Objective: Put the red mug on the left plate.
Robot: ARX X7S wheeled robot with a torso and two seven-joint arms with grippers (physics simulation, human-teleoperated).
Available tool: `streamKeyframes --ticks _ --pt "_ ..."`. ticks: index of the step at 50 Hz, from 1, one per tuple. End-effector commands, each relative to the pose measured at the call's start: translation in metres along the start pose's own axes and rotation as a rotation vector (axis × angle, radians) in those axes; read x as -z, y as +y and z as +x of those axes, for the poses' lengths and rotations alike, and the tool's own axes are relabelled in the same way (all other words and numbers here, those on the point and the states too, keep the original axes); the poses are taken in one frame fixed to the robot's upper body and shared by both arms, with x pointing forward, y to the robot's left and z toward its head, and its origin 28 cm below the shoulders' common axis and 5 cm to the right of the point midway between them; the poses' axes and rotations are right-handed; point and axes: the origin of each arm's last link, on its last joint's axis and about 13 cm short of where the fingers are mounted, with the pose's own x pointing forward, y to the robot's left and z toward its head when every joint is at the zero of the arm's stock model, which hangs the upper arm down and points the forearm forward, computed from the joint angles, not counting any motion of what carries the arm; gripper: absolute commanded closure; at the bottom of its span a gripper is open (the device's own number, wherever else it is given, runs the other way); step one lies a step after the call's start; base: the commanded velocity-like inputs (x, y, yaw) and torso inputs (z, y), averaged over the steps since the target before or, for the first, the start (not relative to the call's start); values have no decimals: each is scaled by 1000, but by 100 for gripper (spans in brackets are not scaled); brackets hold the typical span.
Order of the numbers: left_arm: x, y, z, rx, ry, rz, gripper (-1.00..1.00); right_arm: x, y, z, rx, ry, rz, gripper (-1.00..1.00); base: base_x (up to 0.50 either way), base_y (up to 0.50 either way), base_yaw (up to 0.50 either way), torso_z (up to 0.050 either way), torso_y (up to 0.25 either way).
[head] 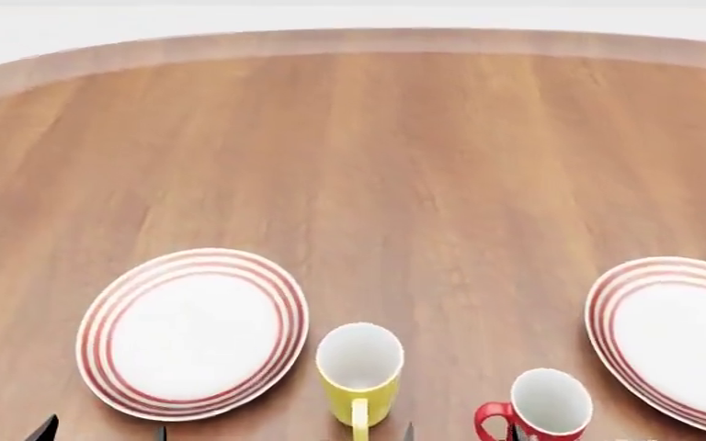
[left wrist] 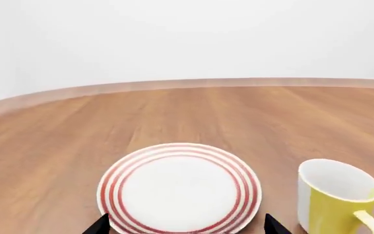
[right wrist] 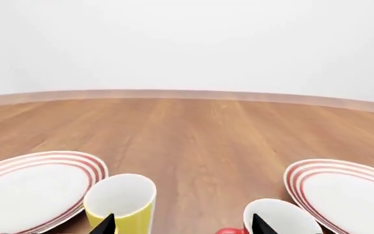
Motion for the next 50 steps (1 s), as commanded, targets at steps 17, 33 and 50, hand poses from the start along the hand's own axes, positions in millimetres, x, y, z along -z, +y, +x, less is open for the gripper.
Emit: streamKeyframes --ticks 17,33,50 --pt "0 0 0 7 1 3 -100 -1 -1 0 3 -2 9 -100 327 426 0 0 0" --pt "0 1 1 9 7 -4 -100 -3 2 -1 -12 25 60 -100 319 238 0 0 0" --pt "-1 -1 0 12 2 -5 -100 -29 11 6 419 177 225 -100 0 0 0 0 1"
